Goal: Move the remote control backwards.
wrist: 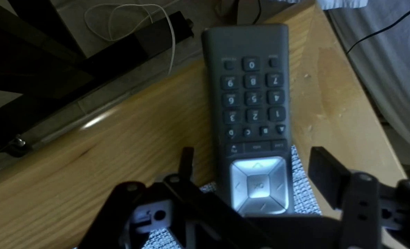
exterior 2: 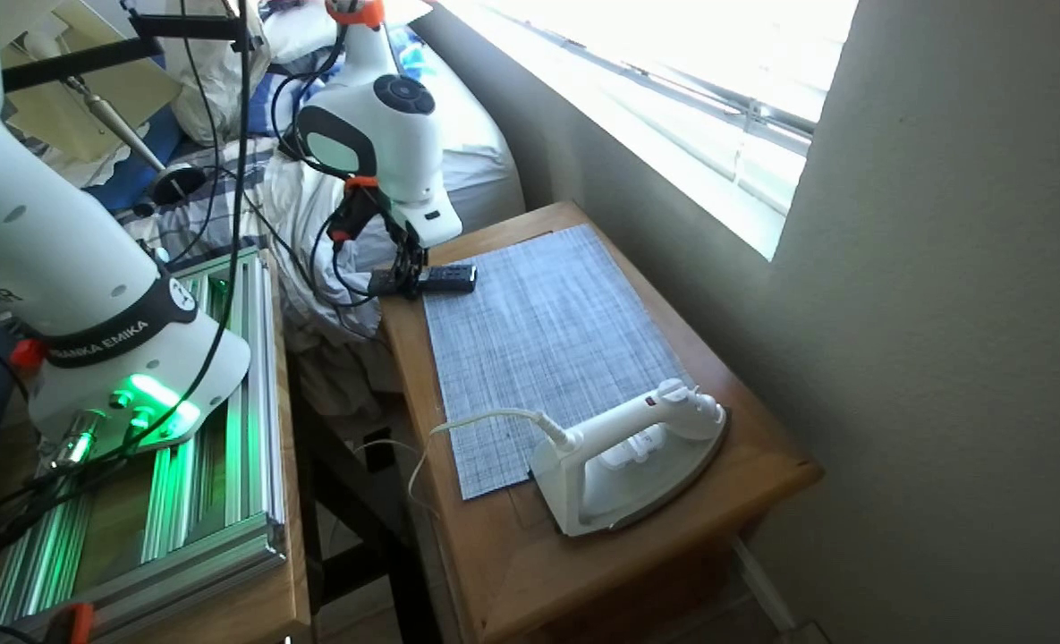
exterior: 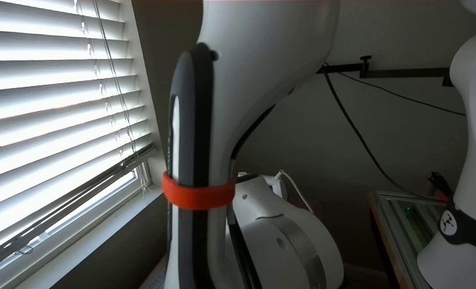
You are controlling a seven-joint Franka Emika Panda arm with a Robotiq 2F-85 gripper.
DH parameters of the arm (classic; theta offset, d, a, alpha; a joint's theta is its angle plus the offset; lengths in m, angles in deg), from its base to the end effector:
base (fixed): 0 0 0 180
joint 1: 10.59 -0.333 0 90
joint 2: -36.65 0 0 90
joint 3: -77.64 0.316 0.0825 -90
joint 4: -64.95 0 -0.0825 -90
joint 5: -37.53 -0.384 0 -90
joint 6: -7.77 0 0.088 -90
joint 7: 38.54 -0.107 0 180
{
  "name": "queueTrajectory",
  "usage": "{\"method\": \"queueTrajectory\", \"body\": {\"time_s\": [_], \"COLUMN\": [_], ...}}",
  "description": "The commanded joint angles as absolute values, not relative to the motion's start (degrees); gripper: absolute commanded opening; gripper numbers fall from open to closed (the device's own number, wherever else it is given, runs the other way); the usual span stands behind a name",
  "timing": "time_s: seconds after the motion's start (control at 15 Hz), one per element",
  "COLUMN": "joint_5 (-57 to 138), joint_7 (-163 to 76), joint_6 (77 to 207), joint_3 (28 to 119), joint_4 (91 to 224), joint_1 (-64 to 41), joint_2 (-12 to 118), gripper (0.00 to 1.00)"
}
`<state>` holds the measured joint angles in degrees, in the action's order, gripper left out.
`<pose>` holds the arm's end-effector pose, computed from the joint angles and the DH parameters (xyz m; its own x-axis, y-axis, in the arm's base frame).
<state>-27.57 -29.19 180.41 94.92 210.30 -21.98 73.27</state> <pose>0.3287 0.1409 0.0330 0.8396 -0.4676 -0.2764 -0.5110 -0.8525 -0.1099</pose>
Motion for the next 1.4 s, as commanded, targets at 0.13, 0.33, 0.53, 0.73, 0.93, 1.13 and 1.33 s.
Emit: {"method": "queueTrajectory", "body": {"time_s": [0.13, 0.33, 0.53, 0.73, 0.93, 1.13, 1.33], "joint_5": [-27.7, -27.8, -26.6, -27.3, -29.3, -28.6, -23.5], "joint_7": [-28.4, -28.2, -29.4, -27.6, -26.1, -27.6, -30.2], "joint_6": [183.0, 183.3, 181.4, 179.7, 178.7, 176.8, 171.7], "joint_3": [95.1, 95.4, 95.1, 96.7, 97.9, 96.6, 94.0], "joint_4": [208.2, 208.5, 210.4, 212.7, 212.8, 211.9, 213.2], "joint_1": [-22.3, -22.1, -23.1, -21.0, -17.3, -15.0, -15.5], "joint_2": [75.9, 75.3, 73.2, 68.8, 64.8, 62.5, 61.4], "gripper": [0.49, 0.31, 0.31, 0.31, 0.31, 0.31, 0.31]}}
